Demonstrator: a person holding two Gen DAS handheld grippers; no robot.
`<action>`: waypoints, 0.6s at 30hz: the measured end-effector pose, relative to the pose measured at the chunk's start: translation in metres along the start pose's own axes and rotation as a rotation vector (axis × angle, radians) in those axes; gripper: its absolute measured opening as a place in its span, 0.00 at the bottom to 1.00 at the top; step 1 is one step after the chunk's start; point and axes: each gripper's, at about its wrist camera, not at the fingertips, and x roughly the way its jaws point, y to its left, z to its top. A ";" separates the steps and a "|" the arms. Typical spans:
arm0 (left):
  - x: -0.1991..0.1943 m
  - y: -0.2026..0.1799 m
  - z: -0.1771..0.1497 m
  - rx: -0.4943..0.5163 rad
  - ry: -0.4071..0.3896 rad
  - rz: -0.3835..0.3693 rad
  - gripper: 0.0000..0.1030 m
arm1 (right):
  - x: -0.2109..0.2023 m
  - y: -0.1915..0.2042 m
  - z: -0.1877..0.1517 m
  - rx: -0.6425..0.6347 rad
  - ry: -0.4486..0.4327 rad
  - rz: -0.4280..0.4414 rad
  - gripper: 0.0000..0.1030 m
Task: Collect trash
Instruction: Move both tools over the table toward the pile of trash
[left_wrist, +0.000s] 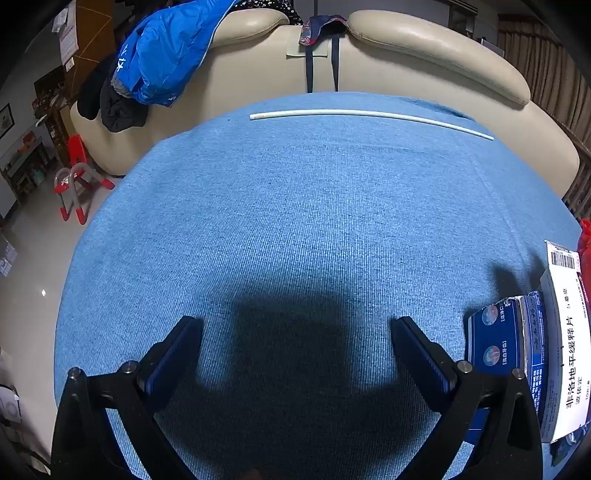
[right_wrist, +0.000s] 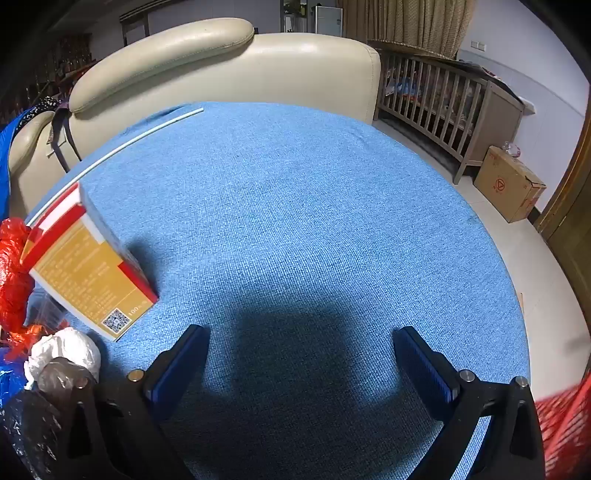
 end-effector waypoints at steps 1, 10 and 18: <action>-0.001 0.000 -0.002 0.000 0.000 0.000 1.00 | 0.001 0.002 0.002 0.000 0.000 0.000 1.00; -0.008 -0.003 -0.007 -0.002 0.008 -0.006 1.00 | 0.009 0.013 0.012 0.004 -0.002 -0.001 1.00; -0.004 -0.005 -0.001 -0.006 0.026 -0.006 1.00 | 0.017 0.024 0.021 0.006 -0.002 -0.003 1.00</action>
